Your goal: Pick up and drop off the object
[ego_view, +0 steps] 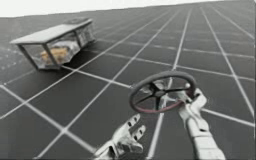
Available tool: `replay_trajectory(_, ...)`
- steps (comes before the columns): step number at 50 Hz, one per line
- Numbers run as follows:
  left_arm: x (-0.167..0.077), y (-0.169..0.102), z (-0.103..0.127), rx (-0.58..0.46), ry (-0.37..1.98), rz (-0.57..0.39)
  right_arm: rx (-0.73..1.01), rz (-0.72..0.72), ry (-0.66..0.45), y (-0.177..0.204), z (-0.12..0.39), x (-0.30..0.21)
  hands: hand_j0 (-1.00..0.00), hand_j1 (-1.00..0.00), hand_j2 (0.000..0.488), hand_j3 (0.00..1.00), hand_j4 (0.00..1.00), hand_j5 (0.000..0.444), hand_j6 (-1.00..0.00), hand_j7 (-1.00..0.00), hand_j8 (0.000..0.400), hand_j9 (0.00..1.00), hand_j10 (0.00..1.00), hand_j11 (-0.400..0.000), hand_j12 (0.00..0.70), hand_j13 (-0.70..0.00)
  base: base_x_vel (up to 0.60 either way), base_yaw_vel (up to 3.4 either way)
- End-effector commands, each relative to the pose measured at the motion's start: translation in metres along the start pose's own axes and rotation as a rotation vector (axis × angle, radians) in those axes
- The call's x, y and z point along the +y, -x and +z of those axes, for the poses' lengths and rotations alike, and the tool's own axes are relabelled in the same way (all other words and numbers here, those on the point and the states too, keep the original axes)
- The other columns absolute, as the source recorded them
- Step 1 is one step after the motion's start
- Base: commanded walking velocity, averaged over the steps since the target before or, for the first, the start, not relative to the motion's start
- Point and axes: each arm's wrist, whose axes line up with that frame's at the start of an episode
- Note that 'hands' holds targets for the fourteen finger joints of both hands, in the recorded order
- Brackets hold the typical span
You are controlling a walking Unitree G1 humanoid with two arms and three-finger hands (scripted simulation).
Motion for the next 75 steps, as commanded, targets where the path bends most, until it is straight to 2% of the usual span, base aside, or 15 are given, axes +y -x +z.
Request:
replay_trajectory(1,0.0020,-0.0003,-0.0010,-0.002,0.012,-0.007,-0.018,0.004,0.000,0.0012,0.0040,0.0032,0.00,0.00,0.000,1.00,1.00,0.000,0.00,0.00,0.000,1.00,1.00,-0.400,0.000,-0.700,0.39,0.44)
replay_trajectory(75,0.0020,-0.0003,-0.0010,-0.002,0.012,-0.007,-0.018,0.004,0.000,0.0012,0.0040,0.0032,0.00,0.00,0.000,1.00,1.00,0.000,0.00,0.00,0.000,1.00,1.00,-0.400,0.000,-0.700,0.45,0.29)
